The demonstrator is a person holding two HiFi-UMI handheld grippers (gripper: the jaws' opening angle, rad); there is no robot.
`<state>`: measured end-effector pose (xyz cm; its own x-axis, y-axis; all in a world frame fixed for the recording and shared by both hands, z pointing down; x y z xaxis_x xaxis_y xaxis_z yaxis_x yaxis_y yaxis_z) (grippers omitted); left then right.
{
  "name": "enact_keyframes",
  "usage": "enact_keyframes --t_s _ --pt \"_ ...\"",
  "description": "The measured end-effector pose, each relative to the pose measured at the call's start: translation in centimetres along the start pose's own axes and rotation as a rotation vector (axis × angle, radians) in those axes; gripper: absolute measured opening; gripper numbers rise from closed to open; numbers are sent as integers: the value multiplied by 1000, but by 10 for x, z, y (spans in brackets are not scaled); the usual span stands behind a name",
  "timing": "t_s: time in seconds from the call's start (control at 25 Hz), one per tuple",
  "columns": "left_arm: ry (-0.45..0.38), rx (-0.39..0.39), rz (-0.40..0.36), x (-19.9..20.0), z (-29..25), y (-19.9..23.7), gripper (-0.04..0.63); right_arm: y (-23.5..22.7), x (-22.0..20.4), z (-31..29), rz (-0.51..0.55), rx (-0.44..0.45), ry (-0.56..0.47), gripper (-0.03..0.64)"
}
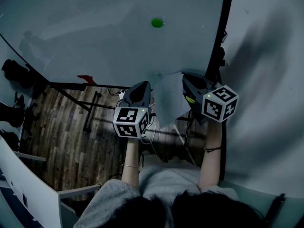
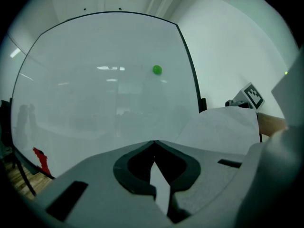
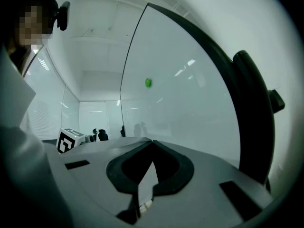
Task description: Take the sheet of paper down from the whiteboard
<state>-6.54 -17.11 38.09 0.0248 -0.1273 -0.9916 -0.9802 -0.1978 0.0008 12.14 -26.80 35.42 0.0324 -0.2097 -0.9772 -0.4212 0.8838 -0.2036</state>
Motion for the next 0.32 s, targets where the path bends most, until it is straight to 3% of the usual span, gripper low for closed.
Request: enact_keyframes --t_s 0.32 --pt "0 5 -12 1 1 -1 5 0 3 3 11 7 -13 0"
Point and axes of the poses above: the fingertips, and each gripper's own axes: z backward along the fingers, y to its left, x out of its top, the point moved 8 cm from there along z, backward along the fingers, and after that the axes turned 6 degrees about -x, right-handed, at the moved point
